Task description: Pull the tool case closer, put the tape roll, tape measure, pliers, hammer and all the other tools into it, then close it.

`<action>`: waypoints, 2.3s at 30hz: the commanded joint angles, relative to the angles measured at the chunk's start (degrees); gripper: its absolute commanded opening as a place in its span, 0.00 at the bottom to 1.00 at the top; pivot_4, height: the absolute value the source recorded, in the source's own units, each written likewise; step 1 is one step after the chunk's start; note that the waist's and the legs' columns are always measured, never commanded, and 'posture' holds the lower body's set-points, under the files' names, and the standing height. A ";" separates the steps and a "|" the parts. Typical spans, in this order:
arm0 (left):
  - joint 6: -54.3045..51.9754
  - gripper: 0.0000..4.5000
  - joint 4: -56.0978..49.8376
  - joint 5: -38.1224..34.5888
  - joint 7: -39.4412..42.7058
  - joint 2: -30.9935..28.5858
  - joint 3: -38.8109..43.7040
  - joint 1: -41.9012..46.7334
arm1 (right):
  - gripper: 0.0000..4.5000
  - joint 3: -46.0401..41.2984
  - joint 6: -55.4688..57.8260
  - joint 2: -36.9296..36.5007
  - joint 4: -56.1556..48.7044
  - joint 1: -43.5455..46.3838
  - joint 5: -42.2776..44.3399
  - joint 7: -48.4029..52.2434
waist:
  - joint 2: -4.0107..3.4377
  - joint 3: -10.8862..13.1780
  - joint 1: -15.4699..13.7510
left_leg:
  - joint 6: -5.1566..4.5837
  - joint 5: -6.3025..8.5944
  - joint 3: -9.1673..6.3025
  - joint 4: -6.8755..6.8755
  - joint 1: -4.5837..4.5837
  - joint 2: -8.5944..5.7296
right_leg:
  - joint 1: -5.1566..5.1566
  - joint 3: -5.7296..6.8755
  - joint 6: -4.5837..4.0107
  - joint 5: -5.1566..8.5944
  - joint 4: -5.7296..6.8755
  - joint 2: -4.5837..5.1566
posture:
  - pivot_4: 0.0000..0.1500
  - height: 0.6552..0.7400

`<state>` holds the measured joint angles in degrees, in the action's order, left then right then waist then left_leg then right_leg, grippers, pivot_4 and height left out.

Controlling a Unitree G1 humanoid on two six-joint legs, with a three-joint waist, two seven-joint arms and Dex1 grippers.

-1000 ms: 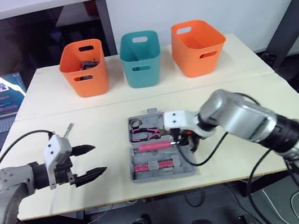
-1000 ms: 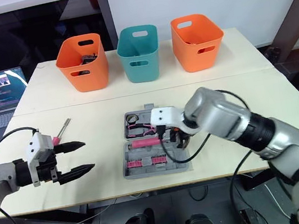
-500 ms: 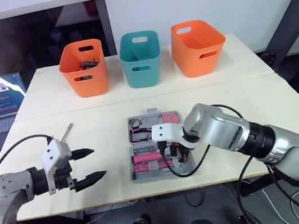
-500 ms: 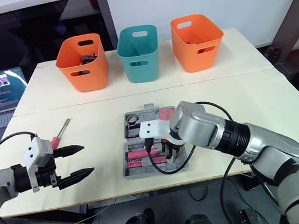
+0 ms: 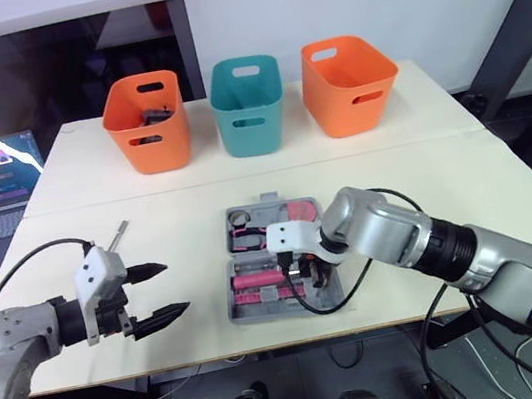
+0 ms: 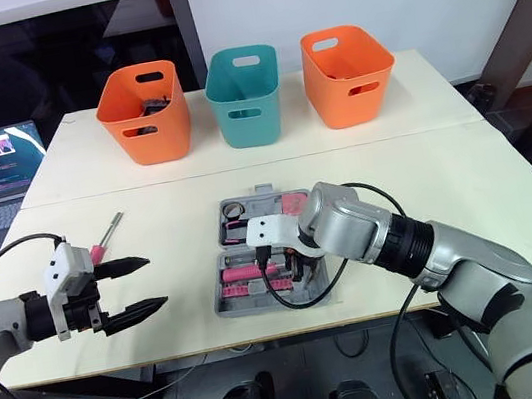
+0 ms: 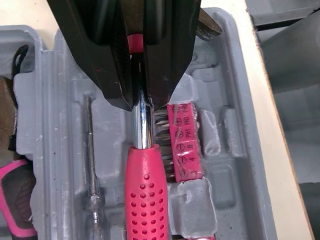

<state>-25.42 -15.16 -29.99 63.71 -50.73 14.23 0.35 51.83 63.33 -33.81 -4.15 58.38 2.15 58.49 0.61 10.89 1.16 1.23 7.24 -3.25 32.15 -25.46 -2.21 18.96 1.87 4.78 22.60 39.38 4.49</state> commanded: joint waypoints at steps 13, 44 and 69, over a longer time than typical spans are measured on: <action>0.32 1.00 -2.67 -0.02 2.22 -1.51 -2.35 0.98 | 0.02 -0.78 -6.25 2.70 6.06 0.97 -3.38 2.70 | 0.00 0.00 -0.05 | 0.00 0.00 0.01 0.00 0.00 0.00 | 0.01 -0.01 0.00 0.00 0.02 -0.01 | 1.00 1.00; 0.92 1.00 -0.26 0.91 2.87 -0.22 -5.91 4.84 | 0.63 -30.29 -16.01 0.42 -11.70 -19.03 4.20 -3.50 | 0.05 -0.03 -0.44 | 0.02 -0.01 0.02 0.03 0.02 -0.02 | -0.29 0.00 0.01 -0.01 -0.03 0.01 | 1.00 1.00; 1.88 1.00 2.33 2.16 4.26 -0.62 -8.35 7.62 | 0.01 -21.89 -23.18 11.51 10.52 -26.48 -0.21 -9.22 | 0.06 -0.05 -0.18 | 0.02 -0.02 0.02 0.01 0.18 0.02 | -0.38 0.00 0.02 -0.01 0.01 -0.08 | 1.00 1.00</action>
<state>-24.34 -12.25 -27.89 67.66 -50.95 5.23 7.56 27.19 38.63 -21.85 4.61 33.98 3.04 48.28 0.67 10.84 0.98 1.25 7.23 -3.24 32.15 -25.25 -2.20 18.60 1.87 4.81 22.60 39.37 4.42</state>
